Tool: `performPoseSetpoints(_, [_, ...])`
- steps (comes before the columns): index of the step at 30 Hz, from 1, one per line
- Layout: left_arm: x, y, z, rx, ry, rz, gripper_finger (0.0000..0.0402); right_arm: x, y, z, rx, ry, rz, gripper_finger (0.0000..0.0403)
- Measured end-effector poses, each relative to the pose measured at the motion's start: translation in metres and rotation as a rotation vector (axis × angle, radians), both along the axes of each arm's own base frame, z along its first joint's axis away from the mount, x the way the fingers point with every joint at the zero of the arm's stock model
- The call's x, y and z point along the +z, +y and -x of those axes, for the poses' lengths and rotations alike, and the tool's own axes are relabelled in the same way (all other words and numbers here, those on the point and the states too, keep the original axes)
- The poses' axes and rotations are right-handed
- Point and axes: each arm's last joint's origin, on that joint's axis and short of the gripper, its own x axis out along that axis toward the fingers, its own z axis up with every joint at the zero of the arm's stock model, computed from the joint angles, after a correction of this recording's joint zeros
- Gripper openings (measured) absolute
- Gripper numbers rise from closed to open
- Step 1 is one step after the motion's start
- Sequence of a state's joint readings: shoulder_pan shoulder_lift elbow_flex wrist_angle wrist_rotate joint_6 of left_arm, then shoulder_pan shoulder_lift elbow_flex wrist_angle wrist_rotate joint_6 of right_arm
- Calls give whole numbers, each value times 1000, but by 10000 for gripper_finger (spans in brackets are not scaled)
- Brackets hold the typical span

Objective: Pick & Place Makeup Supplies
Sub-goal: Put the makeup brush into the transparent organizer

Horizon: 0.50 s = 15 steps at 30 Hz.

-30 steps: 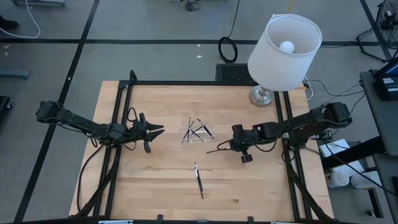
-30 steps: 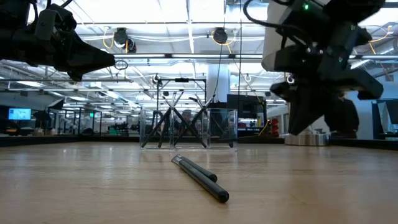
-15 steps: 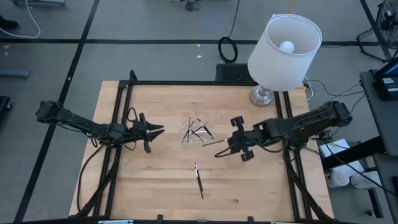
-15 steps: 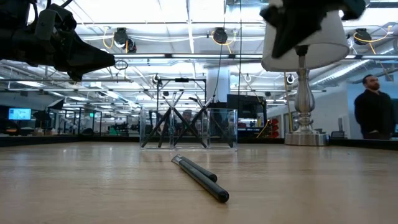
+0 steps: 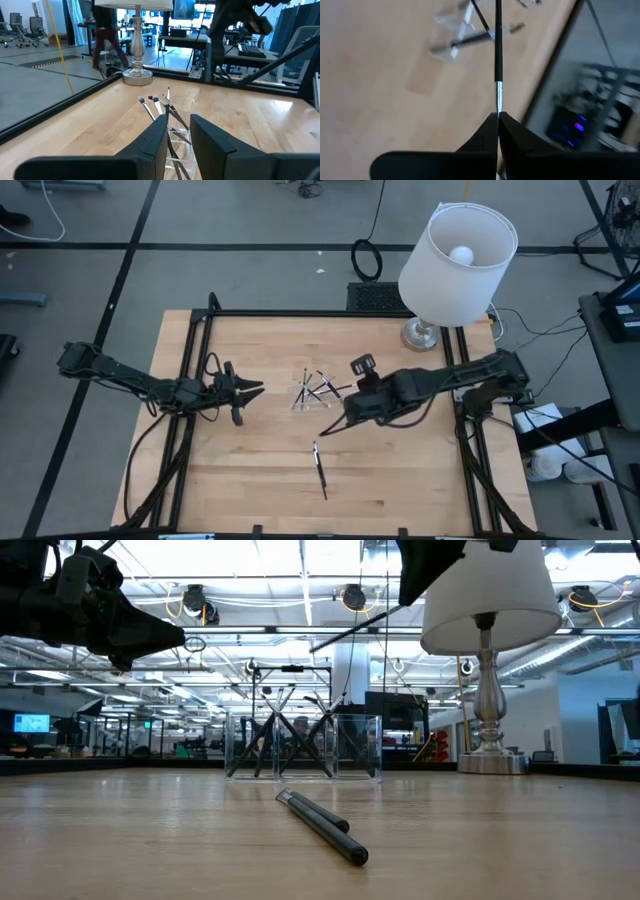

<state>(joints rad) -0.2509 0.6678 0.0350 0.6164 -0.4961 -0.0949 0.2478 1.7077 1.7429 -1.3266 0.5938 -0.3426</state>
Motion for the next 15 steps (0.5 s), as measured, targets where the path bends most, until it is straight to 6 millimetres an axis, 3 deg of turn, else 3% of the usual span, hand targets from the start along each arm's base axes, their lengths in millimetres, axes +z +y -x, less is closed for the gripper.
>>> performPoseSetpoints(6, [-1,0,0,-1,9,4,90,-4,3,-19,20,112,137,0])
performPoseSetpoints(15, [-2,0,0,-1,10,17,90,-15,2,-32,113,220,349,0])
